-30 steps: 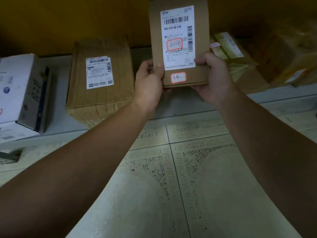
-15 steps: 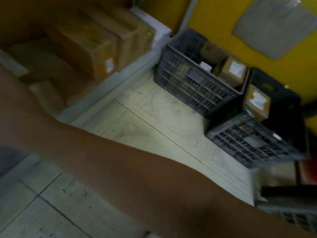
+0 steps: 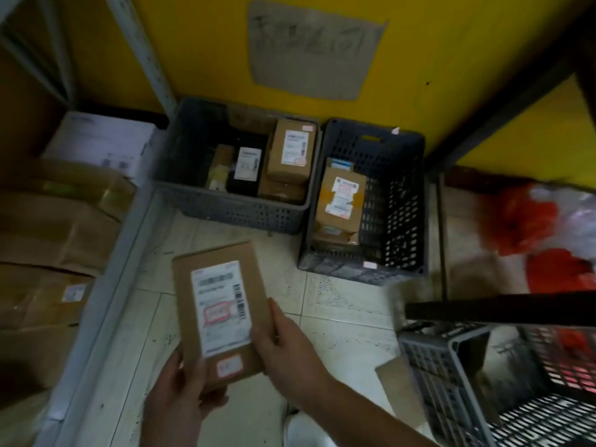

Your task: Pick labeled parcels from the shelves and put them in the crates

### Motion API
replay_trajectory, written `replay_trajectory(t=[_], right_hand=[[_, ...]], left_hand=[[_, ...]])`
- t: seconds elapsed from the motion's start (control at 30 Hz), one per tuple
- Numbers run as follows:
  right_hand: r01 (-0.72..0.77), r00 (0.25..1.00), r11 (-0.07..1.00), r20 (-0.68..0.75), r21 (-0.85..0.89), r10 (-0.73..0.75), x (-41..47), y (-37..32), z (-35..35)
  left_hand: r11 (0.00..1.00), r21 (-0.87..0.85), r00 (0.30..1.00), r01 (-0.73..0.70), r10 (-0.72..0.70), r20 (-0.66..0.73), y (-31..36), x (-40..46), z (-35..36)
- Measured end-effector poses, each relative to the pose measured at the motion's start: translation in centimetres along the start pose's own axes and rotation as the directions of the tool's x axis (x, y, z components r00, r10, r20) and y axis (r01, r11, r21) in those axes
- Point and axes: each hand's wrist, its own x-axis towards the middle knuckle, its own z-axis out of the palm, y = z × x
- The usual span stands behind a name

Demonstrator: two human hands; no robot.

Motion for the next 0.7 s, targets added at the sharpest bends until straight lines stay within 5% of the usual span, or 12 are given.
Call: replay_trajectory(t=[0.17, 0.37, 0.7], right_hand=[[-0.022, 0.98, 0.994, -0.192, 0.104, 0.042, 1.2, -4.7, -8.8], [-0.051, 0.952, 0.983, -0.289, 0.178, 0.102, 10.1, -8.0, -12.5], [-0.172, 0.876, 0.96, -0.479, -0.22, 0.047, 35.1, -11.3, -20.8]], left_hand=[[0.986, 0.132, 0.986, -0.103, 0.084, 0.146, 5.9, 0.2, 8.4], [0.981, 0.192, 0.98, -0.016, -0.023, 0.197, 12.2, 7.1, 15.6], [0.965, 0.26, 0.987, -0.026, -0.017, 0.16, 16.1, 29.7, 33.7]])
